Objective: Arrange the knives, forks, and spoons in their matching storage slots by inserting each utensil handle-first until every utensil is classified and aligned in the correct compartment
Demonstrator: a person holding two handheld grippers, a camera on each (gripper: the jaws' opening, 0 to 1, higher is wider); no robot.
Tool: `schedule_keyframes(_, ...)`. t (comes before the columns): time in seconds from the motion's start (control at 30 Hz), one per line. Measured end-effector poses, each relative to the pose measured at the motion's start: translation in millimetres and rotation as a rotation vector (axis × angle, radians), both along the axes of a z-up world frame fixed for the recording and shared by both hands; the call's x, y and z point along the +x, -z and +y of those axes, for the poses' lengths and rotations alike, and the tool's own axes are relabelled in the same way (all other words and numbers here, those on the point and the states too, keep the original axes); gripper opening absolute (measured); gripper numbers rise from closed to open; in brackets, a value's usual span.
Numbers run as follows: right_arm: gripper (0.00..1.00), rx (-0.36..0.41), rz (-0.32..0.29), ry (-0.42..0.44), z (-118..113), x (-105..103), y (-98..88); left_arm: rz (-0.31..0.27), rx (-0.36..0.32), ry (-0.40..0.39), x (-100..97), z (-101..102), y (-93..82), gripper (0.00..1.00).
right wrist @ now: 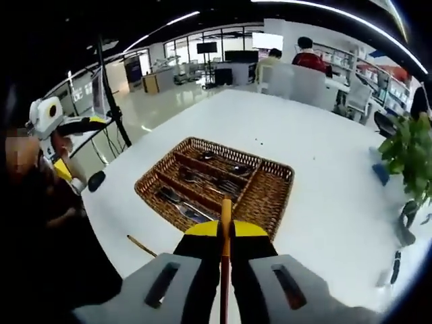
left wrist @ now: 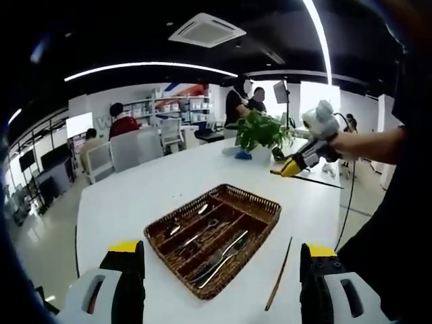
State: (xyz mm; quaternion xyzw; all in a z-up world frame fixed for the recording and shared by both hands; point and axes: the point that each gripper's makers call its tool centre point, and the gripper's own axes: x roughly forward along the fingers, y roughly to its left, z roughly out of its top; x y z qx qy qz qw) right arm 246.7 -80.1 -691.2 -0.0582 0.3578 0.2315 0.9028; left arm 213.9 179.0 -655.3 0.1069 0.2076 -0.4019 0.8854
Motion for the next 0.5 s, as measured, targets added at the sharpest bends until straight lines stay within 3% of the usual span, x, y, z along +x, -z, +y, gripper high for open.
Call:
schedule_keyframes(0.2,0.01,0.033,0.047,0.093,-19,0,2.6,0.001,-0.001,0.008,-2.2,-5,-0.5,1.00)
schedule_keyframes(0.5,0.01,0.018,0.048,0.092,-18,1,3.8,0.011,0.003,0.001,-6.1,1,2.3,1.00)
